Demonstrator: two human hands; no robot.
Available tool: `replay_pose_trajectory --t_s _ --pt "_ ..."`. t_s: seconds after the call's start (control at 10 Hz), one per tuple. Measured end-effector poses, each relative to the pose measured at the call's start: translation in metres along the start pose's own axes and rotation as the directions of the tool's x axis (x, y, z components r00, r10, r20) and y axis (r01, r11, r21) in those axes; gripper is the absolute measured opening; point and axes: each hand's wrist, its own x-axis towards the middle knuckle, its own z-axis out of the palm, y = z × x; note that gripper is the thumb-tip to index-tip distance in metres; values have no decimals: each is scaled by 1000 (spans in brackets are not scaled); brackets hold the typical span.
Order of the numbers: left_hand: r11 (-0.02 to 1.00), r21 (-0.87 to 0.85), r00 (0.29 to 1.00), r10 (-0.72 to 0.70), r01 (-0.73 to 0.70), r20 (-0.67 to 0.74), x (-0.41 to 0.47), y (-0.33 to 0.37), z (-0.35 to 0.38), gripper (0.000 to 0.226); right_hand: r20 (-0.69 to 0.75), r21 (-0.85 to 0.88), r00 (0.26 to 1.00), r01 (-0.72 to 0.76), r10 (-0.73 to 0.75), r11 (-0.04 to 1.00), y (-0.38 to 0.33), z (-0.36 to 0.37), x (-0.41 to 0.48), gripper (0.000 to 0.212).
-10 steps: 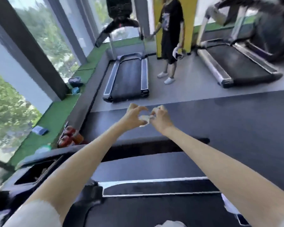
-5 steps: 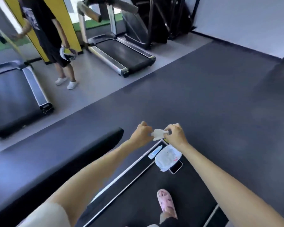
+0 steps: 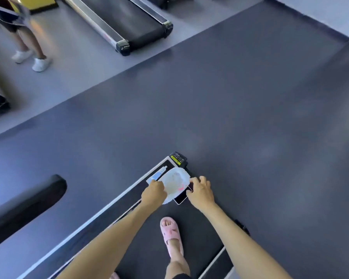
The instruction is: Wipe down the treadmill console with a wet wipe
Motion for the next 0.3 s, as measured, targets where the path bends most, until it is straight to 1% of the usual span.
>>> replay_pose_trajectory --t_s 0.1,0.2,0.3 --pt "996 38 996 -84 84 18 29 15 12 25 150 -156 989 5 18 988 16 3 27 58" --pt "991 51 992 -124 122 37 58 21 26 26 223 -180 975 42 -1 983 23 11 48 58" --pt "992 0 992 -124 124 36 86 24 38 25 243 -147 970 46 -9 988 27 19 65 59"
